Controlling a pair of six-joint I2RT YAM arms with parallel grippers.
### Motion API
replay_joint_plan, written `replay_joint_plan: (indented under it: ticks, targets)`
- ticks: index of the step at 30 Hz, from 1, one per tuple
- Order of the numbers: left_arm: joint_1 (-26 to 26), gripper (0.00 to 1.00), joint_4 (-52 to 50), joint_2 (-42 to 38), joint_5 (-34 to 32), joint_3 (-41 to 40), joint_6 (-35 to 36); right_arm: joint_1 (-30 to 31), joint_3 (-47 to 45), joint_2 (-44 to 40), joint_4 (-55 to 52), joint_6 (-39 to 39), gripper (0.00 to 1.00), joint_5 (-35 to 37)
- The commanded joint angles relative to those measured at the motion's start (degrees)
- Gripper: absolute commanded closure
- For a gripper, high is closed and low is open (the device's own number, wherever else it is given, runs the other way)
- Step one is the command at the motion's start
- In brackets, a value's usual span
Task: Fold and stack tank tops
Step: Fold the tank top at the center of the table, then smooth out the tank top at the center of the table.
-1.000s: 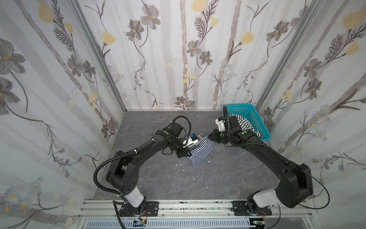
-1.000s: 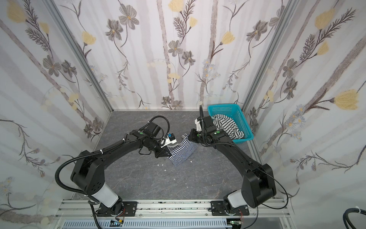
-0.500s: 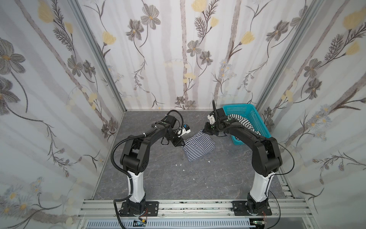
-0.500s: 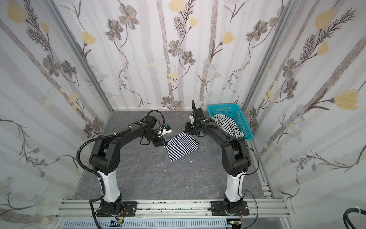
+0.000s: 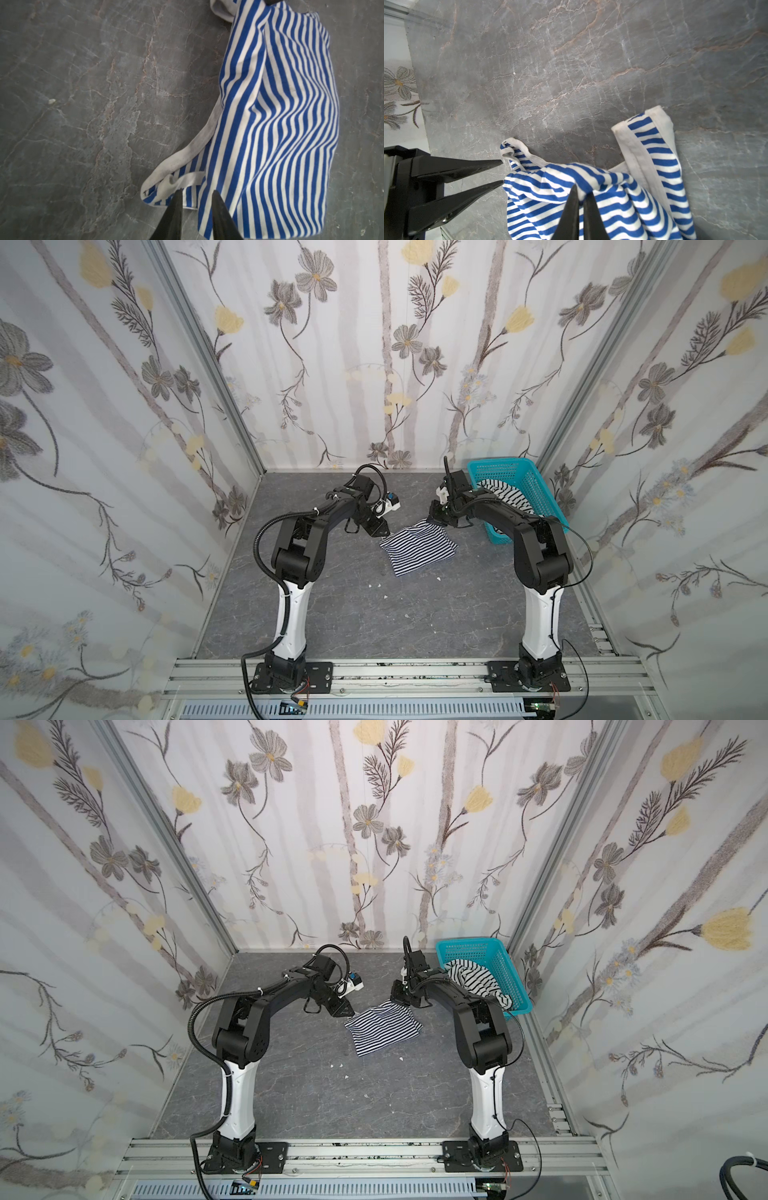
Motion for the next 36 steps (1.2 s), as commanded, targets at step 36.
replay_joint_plan:
  ticks: [36]
  targets:
    - [-5.9,0.71,4.41,-2.69,-1.25,-8.8,-7.04,1.79,-6.22,0.76,10.09,3.5,0.85,3.13]
